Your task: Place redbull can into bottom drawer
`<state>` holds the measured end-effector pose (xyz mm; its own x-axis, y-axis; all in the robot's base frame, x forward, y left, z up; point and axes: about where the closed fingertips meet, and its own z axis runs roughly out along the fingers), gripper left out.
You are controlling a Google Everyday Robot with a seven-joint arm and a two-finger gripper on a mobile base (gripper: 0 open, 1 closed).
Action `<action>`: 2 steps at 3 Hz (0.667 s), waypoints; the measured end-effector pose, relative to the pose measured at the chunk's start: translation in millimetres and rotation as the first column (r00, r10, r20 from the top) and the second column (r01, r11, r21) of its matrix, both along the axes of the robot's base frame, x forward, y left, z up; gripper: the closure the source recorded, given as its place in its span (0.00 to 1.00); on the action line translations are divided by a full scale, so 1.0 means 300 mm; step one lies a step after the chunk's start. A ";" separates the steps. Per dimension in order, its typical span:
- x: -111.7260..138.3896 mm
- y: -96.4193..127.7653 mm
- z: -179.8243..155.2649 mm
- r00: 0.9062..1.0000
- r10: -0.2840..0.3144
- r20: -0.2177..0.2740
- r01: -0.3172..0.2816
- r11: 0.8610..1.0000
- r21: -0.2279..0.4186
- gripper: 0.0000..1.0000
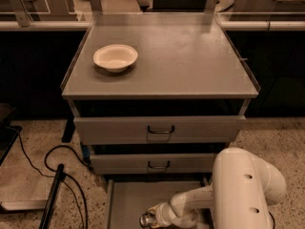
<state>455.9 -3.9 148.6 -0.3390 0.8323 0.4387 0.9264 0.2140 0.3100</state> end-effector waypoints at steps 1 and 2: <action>-0.001 0.000 -0.002 1.000 -0.001 -0.001 0.001 1.000 0.000 1.00; -0.001 0.000 -0.002 1.000 -0.001 -0.001 0.001 1.000 0.000 0.82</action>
Offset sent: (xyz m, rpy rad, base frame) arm -0.0003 0.0000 -0.0005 -0.0005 0.0009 -0.0012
